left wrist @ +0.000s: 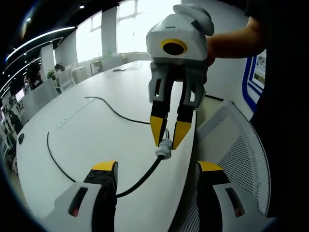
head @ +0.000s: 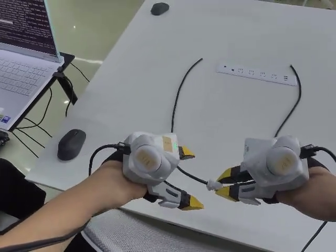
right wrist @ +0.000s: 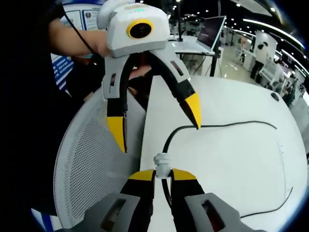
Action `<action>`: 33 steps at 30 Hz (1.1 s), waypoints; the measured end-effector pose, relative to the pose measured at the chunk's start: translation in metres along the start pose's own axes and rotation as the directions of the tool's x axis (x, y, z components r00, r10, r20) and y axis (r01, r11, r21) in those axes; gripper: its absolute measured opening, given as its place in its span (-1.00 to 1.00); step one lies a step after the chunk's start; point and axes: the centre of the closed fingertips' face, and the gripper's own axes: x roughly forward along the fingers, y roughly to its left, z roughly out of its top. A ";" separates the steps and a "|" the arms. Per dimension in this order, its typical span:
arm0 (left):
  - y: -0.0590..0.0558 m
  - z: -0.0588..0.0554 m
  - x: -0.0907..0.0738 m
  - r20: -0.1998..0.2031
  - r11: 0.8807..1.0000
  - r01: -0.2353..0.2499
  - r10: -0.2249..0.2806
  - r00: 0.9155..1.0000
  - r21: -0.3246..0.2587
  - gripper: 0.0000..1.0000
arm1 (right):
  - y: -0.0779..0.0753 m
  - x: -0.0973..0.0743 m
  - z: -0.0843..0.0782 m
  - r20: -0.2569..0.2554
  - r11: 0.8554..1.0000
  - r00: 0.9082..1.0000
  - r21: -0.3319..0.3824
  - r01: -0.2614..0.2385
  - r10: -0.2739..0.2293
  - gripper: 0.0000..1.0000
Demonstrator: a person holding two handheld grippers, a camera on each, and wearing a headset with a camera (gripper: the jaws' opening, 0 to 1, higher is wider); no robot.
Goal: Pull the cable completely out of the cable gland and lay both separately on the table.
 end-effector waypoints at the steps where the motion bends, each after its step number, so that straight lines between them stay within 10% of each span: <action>1: -0.001 0.001 0.001 0.004 1.000 0.005 -0.005 1.000 -0.001 0.27 | 0.001 -0.001 0.000 0.000 1.000 1.000 -0.010 -0.001 0.001 -0.87; 33: -0.023 0.009 0.022 0.011 0.994 0.101 -0.101 0.995 -0.047 -0.67 | 0.009 -0.005 -0.006 0.014 0.984 1.000 -0.178 0.006 -0.004 -0.87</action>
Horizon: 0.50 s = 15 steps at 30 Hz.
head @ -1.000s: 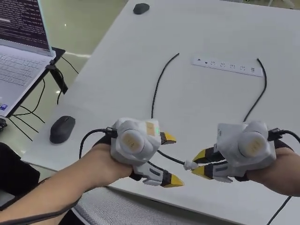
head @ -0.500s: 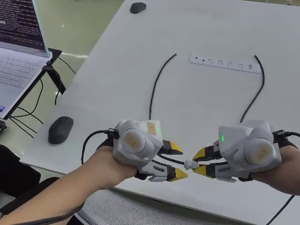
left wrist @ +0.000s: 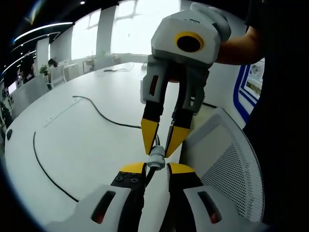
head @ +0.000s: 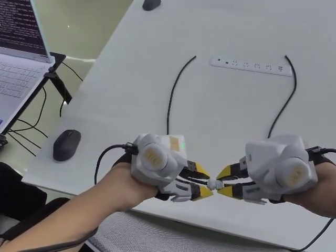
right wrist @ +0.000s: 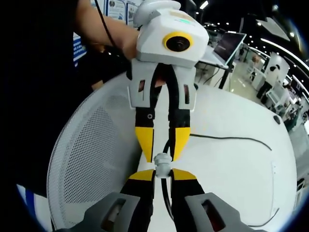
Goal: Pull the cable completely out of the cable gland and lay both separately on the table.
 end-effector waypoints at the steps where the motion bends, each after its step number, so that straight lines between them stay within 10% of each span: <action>1: 0.000 0.000 0.001 -0.001 1.000 0.001 -0.001 1.000 0.006 -0.68 | 0.000 0.001 0.000 0.002 1.000 1.000 0.000 -0.001 0.001 -0.87; 15: 0.004 -0.002 -0.001 -0.010 0.998 -0.002 0.003 1.000 0.071 -0.69 | -0.002 0.002 0.002 0.024 0.997 0.998 -0.039 0.059 -0.058 -0.85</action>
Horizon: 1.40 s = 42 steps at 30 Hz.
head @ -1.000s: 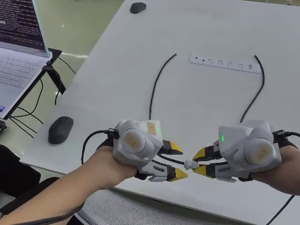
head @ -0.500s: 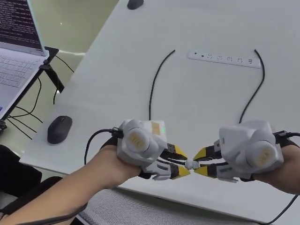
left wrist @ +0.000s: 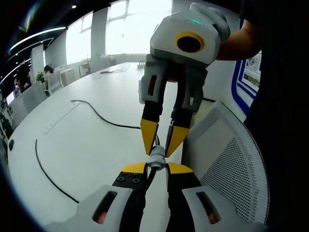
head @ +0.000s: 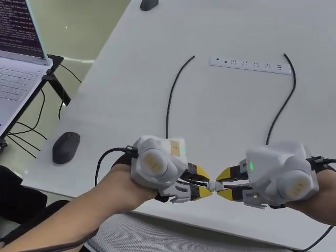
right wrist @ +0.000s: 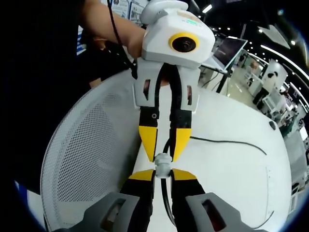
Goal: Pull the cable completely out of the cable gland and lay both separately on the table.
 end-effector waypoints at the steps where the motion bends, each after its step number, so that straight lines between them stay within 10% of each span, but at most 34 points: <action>1: 0.000 0.000 0.000 0.001 1.000 0.000 0.000 1.000 0.001 -0.70 | -0.001 0.000 0.001 0.006 1.000 1.000 0.005 0.006 -0.006 -0.85; 11: -0.001 0.002 -0.003 -0.004 1.000 0.010 -0.010 1.000 0.004 -0.71 | -0.001 -0.003 0.005 0.052 0.996 0.999 0.086 0.004 -0.008 -0.82; 16: -0.003 0.002 -0.003 -0.005 1.000 0.010 -0.010 1.000 0.013 -0.71 | 0.003 -0.008 0.005 0.125 0.967 0.991 0.242 -0.075 0.046 -0.67; 20: -0.003 0.002 -0.004 -0.002 1.000 0.006 -0.005 1.000 0.021 -0.71 | -0.002 -0.013 -0.001 0.204 0.910 0.977 0.389 -0.141 0.064 -0.64; 23: -0.004 0.005 -0.006 0.008 1.000 0.008 -0.009 1.000 0.022 -0.71 | 0.000 -0.019 -0.002 0.292 0.799 0.948 0.537 -0.273 0.127 -0.67; 30: -0.007 0.005 -0.007 0.001 0.999 0.014 -0.014 1.000 0.036 -0.71 | -0.003 -0.021 0.010 0.433 0.672 0.887 0.611 -0.418 0.159 -0.75; 42: -0.007 0.005 -0.009 0.005 0.999 0.011 -0.011 1.000 0.032 -0.71 | 0.005 -0.014 0.014 0.489 0.601 0.847 0.620 -0.505 0.207 -0.79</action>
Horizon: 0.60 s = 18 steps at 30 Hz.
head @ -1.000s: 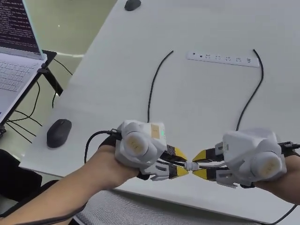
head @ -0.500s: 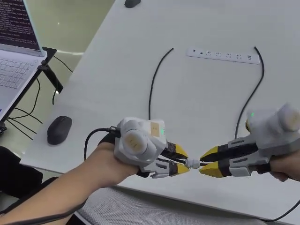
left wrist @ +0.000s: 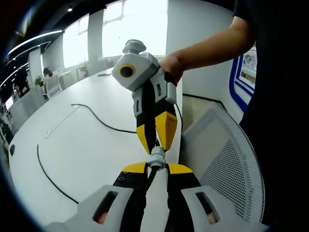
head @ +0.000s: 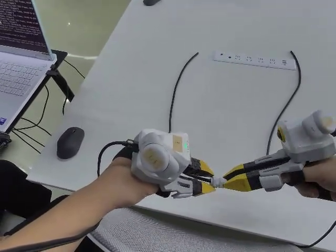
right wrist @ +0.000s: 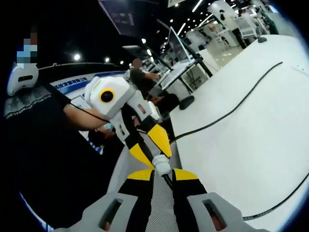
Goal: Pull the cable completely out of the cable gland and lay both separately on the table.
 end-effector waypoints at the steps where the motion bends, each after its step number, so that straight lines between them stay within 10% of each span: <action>1: 0.000 0.000 0.000 -0.001 1.000 0.001 -0.001 1.000 0.000 -0.71 | -0.001 0.000 0.000 0.001 1.000 1.000 -0.002 0.000 0.000 -0.80; 8: -0.002 -0.003 0.001 -0.017 1.000 0.011 -0.010 1.000 0.007 -0.72 | 0.000 0.007 -0.004 -0.016 1.000 1.000 -0.006 -0.019 0.019 -0.82; 18: -0.002 -0.004 0.003 -0.031 0.999 0.041 -0.041 0.999 -0.020 -0.72 | -0.001 0.006 -0.005 -0.087 0.973 0.995 -0.229 0.027 -0.048 -0.87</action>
